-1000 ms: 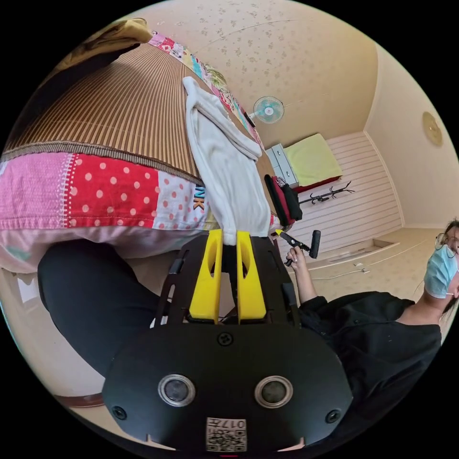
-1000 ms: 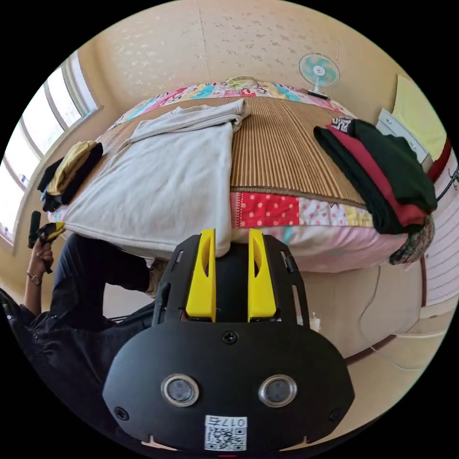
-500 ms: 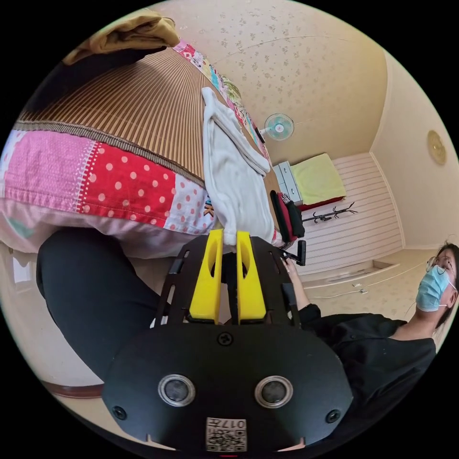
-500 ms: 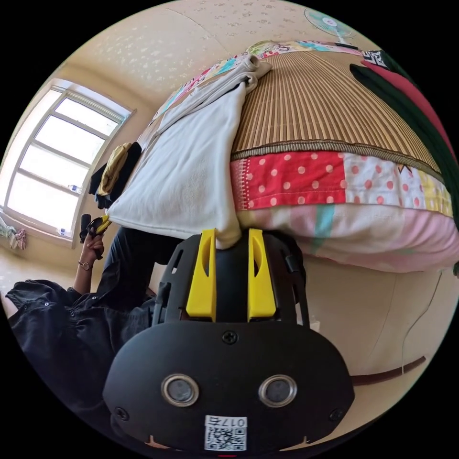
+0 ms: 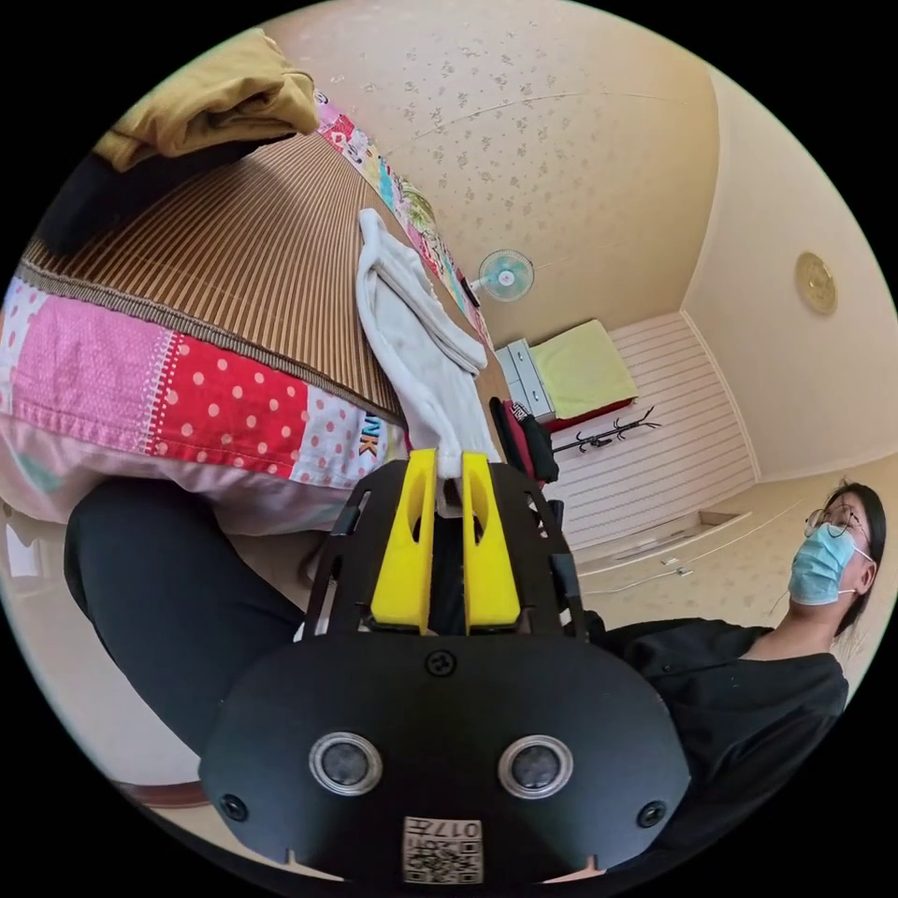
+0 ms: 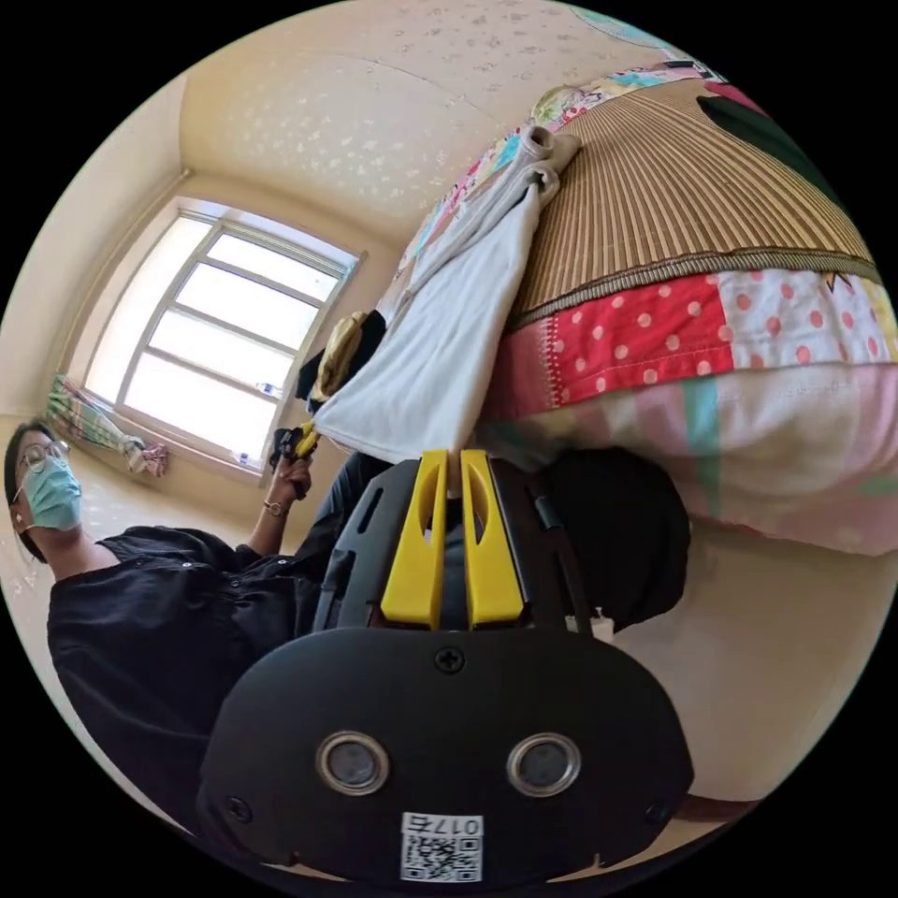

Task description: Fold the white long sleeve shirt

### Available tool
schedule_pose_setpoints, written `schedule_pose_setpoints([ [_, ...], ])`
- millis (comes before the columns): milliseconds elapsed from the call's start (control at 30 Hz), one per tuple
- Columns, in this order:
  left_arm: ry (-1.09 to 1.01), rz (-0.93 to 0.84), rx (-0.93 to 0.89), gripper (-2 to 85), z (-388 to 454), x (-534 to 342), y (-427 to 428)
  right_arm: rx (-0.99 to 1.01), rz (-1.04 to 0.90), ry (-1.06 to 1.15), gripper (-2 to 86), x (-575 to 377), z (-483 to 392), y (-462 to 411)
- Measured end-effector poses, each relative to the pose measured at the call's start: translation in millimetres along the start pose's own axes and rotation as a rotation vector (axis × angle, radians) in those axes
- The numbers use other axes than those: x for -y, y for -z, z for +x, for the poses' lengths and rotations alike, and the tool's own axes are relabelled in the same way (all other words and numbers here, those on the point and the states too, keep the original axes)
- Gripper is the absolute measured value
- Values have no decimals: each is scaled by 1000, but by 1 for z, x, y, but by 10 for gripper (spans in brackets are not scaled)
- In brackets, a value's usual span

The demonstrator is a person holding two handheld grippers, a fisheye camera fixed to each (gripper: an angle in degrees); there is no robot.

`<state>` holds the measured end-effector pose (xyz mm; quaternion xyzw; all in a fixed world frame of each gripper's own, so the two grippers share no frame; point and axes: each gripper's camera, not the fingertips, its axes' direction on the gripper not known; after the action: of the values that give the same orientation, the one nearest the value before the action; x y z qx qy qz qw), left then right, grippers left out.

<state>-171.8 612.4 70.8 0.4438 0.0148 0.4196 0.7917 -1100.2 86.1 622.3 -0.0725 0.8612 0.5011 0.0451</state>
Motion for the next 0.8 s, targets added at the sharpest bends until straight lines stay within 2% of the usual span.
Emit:
schedule_pose_setpoints([
  [133, -56, 47, -139, 51, 13, -6, 22, 179, 207, 18, 28, -19, -37, 68],
  [367, -71, 141, -419, 51, 26, -30, 53, 289, 332, 41, 25, -29, -107, 139],
  [567, -165, 164, -648, 51, 57, -54, 74, 501, 458, 81, 24, -46, -151, 203],
  [667, -144, 166, -640, 51, 61, -58, 70, 543, 497, 94, 24, -50, -159, 223],
  [800, -18, 195, -478, 51, 39, -55, 51, 416, 509, -31, 24, -43, -128, 228],
])
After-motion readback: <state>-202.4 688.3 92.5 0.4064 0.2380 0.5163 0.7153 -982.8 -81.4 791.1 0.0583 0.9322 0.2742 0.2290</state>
